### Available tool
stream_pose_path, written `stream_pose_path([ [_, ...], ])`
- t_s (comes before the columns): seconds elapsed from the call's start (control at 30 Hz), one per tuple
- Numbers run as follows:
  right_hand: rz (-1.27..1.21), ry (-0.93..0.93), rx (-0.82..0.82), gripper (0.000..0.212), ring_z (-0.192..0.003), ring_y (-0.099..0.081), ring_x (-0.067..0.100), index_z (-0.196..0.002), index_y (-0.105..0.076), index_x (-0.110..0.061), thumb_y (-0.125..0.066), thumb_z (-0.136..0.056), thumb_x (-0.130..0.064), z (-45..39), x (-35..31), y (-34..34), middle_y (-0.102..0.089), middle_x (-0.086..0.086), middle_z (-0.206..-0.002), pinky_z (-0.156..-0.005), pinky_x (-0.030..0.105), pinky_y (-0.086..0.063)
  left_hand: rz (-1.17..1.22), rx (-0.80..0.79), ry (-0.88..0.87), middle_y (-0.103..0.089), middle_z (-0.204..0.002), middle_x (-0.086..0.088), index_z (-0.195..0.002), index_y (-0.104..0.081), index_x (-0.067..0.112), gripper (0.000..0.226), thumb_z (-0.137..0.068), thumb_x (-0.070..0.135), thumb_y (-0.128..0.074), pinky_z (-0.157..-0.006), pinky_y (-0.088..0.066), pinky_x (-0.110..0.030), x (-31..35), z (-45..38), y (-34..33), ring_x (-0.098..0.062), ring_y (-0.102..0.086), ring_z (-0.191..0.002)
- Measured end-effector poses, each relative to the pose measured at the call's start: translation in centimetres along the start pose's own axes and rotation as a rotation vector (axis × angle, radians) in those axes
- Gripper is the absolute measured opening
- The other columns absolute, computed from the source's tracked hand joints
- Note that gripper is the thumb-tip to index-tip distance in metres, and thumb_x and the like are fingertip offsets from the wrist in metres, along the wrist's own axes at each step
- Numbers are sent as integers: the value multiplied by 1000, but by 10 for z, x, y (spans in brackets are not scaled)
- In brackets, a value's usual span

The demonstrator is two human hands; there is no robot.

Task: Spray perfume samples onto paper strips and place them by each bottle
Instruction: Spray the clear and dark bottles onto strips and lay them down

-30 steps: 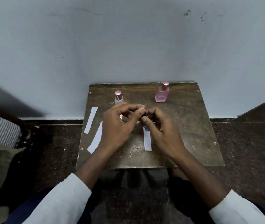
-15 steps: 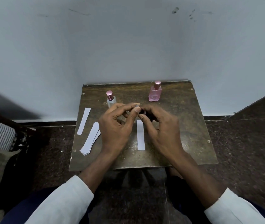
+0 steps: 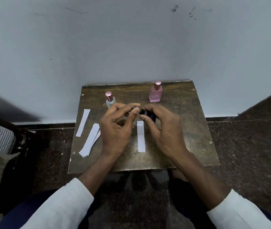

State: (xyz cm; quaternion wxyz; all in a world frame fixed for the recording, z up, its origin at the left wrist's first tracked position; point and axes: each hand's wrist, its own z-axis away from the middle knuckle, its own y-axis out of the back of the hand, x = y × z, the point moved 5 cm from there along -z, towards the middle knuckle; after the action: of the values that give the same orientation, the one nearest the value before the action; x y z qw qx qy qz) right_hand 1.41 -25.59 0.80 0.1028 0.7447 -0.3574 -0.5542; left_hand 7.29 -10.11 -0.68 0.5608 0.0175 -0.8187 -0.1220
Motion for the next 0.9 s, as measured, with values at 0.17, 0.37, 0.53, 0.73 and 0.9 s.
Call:
stream_pose_path([
  [0.17, -54, -9, -26, 17, -92, -69, 9, -117, -75, -16, -71, -102, -21, -1, -1, -1, -75, -4, -102, -80, 29, -55, 37, 33, 42, -72, -101, 9, -112, -83, 14, 15, -99, 18, -76, -60, -63, -48, -1, -2, 0, -16, -71, -81],
  [0.37, -18, -54, -73, 14, -87, -65, 6, -112, -74, -19, -73, -100, -26, 0, 7, -1, -72, -9, -99, -76, 27, -54, 107, 81, 91, -74, -107, -5, -107, -82, 4, 15, -100, 15, -74, -59, -60, -24, 3, -6, 3, -6, -70, -75],
  [0.53, -144, -236, 63, 19, -92, -71, 5, -116, -76, -21, -76, -98, -26, 3, 23, 7, -75, -12, -99, -78, 19, -55, 143, 143, 124, -77, -111, -6, -107, -82, 2, 21, -99, 20, -75, -62, -60, -23, 4, -12, 14, -12, -73, -88],
  [0.73, -452, -416, -41, 13, -99, -77, 18, -117, -70, -18, -66, -105, -20, 4, 29, -4, -80, 1, -104, -91, 41, -63, -153, 18, 72, -80, -99, 14, -112, -83, 19, 17, -96, 24, -81, -80, -60, -20, 2, -10, 5, -7, -75, -90],
  [0.9, -471, -458, -38, 15, -96, -78, 18, -119, -69, -17, -66, -104, -20, 4, 29, -6, -81, 1, -102, -87, 44, -65, -397, -114, -47, -79, -96, 10, -115, -81, 19, 19, -96, 22, -80, -75, -54, -9, -7, -15, 8, -1, -71, -82],
])
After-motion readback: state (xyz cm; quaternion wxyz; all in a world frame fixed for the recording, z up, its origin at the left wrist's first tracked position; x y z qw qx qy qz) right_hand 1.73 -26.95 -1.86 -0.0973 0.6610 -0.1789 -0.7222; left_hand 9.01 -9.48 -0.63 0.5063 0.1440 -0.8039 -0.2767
